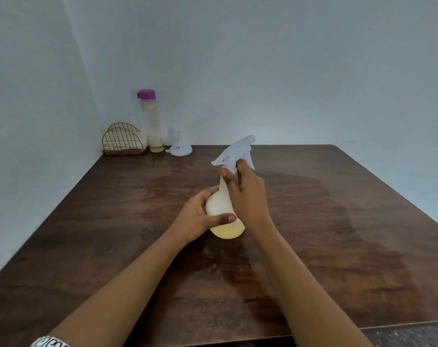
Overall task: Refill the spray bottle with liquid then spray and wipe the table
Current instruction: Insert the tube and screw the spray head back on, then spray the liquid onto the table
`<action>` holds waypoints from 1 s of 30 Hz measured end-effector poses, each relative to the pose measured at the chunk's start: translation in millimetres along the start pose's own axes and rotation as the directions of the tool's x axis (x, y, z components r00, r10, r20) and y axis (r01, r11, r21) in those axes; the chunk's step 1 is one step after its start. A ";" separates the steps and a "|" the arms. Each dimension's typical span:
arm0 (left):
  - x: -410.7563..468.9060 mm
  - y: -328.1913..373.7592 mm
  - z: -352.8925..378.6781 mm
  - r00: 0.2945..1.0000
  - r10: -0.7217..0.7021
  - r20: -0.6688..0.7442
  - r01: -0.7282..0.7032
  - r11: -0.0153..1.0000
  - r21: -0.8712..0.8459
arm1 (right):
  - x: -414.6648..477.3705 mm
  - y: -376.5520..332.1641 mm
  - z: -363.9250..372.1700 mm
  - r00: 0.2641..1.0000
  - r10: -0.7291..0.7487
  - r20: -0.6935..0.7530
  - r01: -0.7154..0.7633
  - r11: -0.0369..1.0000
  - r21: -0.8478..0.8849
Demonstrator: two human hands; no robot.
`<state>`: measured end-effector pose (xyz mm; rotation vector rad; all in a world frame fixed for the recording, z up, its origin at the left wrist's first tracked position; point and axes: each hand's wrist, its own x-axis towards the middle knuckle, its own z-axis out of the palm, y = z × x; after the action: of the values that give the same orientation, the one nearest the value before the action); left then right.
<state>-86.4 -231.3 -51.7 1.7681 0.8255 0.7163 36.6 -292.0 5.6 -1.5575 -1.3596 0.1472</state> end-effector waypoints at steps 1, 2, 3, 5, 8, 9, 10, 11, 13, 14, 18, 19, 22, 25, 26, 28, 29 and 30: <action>-0.3 -1.1 1.0 1.000 0.003 -0.012 -0.003 1.000 0.004 | -2.0 -1.4 2.6 0.999 -0.002 -0.032 0.002 1.000 -0.014; -0.1 -1.9 1.9 1.000 0.006 -0.028 -0.005 1.000 0.015 | -4.3 -3.5 5.0 0.998 -0.011 -0.068 0.009 1.000 -0.030; -0.4 -2.4 2.5 0.999 0.010 -0.046 -0.008 1.000 0.027 | -6.5 -5.0 7.7 0.995 -0.019 -0.103 0.014 0.999 -0.045; -1.7 -2.3 4.4 0.997 0.006 -0.076 -0.002 0.999 0.053 | -10.5 -9.4 9.6 0.988 -0.019 -0.150 0.011 0.998 -0.058; -7.6 4.2 8.6 0.994 0.015 -0.105 -0.004 0.995 0.104 | -11.4 -17.0 7.3 0.986 0.095 -0.138 -0.088 0.995 0.054; -9.8 7.8 9.1 0.994 0.013 -0.112 0.000 0.992 0.123 | -10.3 -19.4 6.5 0.978 0.171 -0.119 -0.155 0.979 0.135; -12.3 11.1 9.5 0.994 0.010 -0.107 0.006 0.989 0.147 | -9.5 -21.3 6.4 0.964 0.246 -0.101 -0.222 0.954 0.204; -14.7 13.7 9.3 0.996 0.006 -0.085 0.010 0.983 0.184 | -8.9 -22.3 7.2 0.945 0.314 -0.088 -0.283 0.924 0.256; -20.2 17.8 7.3 0.999 0.033 -0.002 -0.032 0.963 0.268 | -6.6 -23.3 9.8 0.911 0.406 -0.072 -0.366 0.876 0.313; -23.7 18.6 4.8 0.998 0.053 0.032 -0.060 0.949 0.308 | -5.2 -24.4 10.6 0.897 0.436 -0.069 -0.392 0.860 0.328; -37.8 8.4 -19.3 0.992 0.008 -0.125 0.041 0.922 0.384 | 1.4 -26.4 8.3 0.861 0.496 -0.109 -0.425 0.822 0.380; -41.3 3.5 -27.6 0.980 -0.016 -0.197 0.097 0.907 0.410 | 2.9 -25.2 5.7 0.862 0.492 -0.123 -0.418 0.827 0.377; -50.1 -14.5 -53.0 0.939 -0.062 -0.337 0.222 0.860 0.459 | 6.9 -18.4 -7.0 0.874 0.470 -0.125 -0.392 0.832 0.392; -58.1 -28.8 -71.7 0.933 -0.056 -0.357 0.236 0.841 0.486 | 9.1 -12.4 -26.2 0.887 0.452 -0.091 -0.375 0.821 0.431; -59.6 -31.5 -76.3 0.932 -0.045 -0.360 0.233 0.835 0.499 | 8.9 -12.2 -33.0 0.896 0.438 -0.073 -0.367 0.824 0.431; -60.5 -34.4 -81.9 0.928 -0.032 -0.371 0.232 0.828 0.510 | 7.6 -12.0 -47.9 0.916 0.400 -0.032 -0.354 0.844 0.404; -60.2 -35.8 -83.3 0.926 -0.032 -0.376 0.236 0.828 0.509 | 6.6 -12.4 -56.0 0.926 0.377 -0.012 -0.343 0.855 0.390; -60.0 -37.0 -83.5 0.924 -0.028 -0.381 0.237 0.824 0.515 | 5.9 -11.5 -63.2 0.935 0.354 0.002 -0.330 0.869 0.369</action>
<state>-194.5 -225.1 -66.2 2.0871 1.5198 0.7650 72.4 -326.3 46.9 -1.4547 -0.9267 0.5347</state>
